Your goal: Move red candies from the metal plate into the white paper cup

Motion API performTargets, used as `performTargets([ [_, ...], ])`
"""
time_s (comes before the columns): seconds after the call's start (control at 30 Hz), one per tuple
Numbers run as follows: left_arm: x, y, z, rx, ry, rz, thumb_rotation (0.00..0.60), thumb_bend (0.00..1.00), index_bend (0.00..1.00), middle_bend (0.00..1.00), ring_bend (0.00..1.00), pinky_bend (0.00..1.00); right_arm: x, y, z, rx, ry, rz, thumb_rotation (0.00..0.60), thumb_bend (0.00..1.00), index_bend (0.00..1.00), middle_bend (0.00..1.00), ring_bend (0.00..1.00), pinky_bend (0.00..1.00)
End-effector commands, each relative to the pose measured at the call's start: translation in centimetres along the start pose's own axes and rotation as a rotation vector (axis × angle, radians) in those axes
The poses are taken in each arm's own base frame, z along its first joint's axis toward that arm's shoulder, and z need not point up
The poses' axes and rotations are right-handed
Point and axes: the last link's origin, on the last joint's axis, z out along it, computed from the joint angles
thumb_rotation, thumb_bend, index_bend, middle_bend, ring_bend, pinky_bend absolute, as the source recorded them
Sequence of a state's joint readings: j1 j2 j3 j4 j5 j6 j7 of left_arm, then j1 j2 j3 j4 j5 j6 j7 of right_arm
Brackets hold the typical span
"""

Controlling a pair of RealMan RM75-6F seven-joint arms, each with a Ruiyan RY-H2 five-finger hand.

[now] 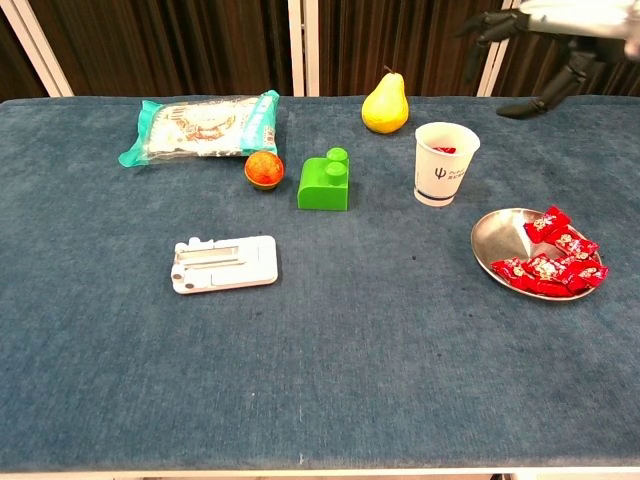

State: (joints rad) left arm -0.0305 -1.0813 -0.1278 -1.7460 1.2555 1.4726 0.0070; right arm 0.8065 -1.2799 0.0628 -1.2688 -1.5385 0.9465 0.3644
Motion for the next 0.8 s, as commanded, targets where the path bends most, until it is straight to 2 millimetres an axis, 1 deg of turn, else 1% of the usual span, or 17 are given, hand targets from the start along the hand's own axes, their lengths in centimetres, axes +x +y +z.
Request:
performTargets([
  [0.03, 0.0, 0.1, 0.0, -0.003, -0.001, 0.000, 0.600, 0.35, 0.11, 0.00, 0.00, 0.00, -1.3, 0.4, -3.8, -0.021, -0.070, -0.005, 0.600, 0.47, 0.42, 0.09, 0.00, 0.00],
  [0.23, 0.0, 0.0, 0.0, -0.001, 0.003, -0.002, 0.600, 0.35, 0.11, 0.00, 0.00, 0.00, -3.3, 1.1, -6.8, -0.056, -0.150, -0.017, 0.600, 0.47, 0.44, 0.09, 0.00, 0.00],
  [0.3, 0.0, 0.0, 0.0, 0.003, 0.002, -0.005, 0.600, 0.35, 0.11, 0.00, 0.00, 0.00, -4.3, 2.0, -8.2, -0.093, -0.209, -0.029, 0.600, 0.47, 0.45, 0.09, 0.00, 0.00],
  [0.4, 0.0, -0.1, 0.0, 0.006, -0.001, -0.003, 0.600, 0.35, 0.11, 0.00, 0.00, 0.00, -5.2, 3.0, -9.3, -0.134, -0.257, -0.033, 0.600, 0.47, 0.45, 0.09, 0.00, 0.00],
  [0.53, 0.0, 0.0, 0.0, 0.004, -0.003, 0.001, 0.600, 0.35, 0.11, 0.00, 0.00, 0.00, -5.6, 3.7, -9.7, -0.155, -0.251, -0.022, 0.600, 0.47, 0.45, 0.09, 0.00, 0.00],
  [0.8, 0.0, 0.0, 0.1, 0.005, -0.002, 0.004, 0.600, 0.35, 0.11, 0.00, 0.00, 0.00, -6.8, 3.2, -9.5, -0.102, -0.239, -0.031, 0.600, 0.47, 0.45, 0.09, 0.00, 0.00],
])
